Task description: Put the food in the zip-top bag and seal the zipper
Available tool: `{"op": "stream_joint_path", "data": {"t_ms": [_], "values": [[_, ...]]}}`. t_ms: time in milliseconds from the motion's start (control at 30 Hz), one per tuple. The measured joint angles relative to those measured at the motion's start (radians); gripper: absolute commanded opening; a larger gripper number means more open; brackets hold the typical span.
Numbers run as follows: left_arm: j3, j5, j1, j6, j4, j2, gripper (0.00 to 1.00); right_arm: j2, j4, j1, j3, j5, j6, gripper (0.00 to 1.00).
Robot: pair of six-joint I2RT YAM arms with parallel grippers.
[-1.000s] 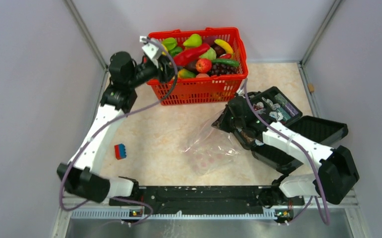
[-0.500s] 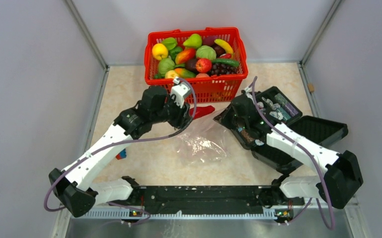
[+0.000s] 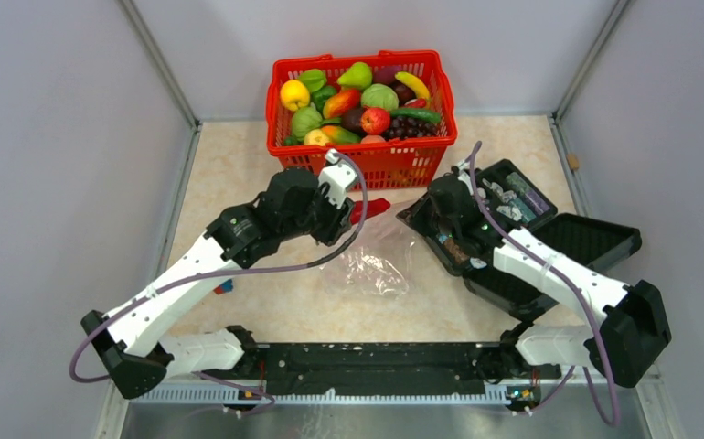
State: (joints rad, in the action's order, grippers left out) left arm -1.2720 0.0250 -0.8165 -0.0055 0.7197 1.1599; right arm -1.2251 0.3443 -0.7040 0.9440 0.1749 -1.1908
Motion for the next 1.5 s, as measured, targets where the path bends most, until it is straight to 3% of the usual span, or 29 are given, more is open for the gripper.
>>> {"op": "stream_joint_path", "data": {"t_ms": [200, 467, 700, 1200, 1500], "values": [[-0.027, -0.045, -0.009, 0.016, 0.016, -0.047, 0.00, -0.002, -0.001, 0.000, 0.000, 0.001, -0.006, 0.00], [-0.047, -0.083, -0.071, 0.039, 0.081, 0.006, 0.00, -0.009, -0.003, 0.000, 0.000, 0.001, -0.008, 0.00], [-0.058, 0.020, -0.103, 0.033, 0.127, 0.087, 0.00, -0.008, -0.004, 0.000, 0.000, 0.005, -0.011, 0.00], [-0.061, 0.179, -0.130, 0.023, 0.086, 0.066, 0.00, -0.001, -0.006, 0.000, -0.001, -0.001, -0.016, 0.00], [-0.116, 0.334, -0.205, 0.040, 0.090, 0.196, 0.00, 0.014, -0.005, -0.016, -0.001, -0.014, -0.016, 0.00]]}}
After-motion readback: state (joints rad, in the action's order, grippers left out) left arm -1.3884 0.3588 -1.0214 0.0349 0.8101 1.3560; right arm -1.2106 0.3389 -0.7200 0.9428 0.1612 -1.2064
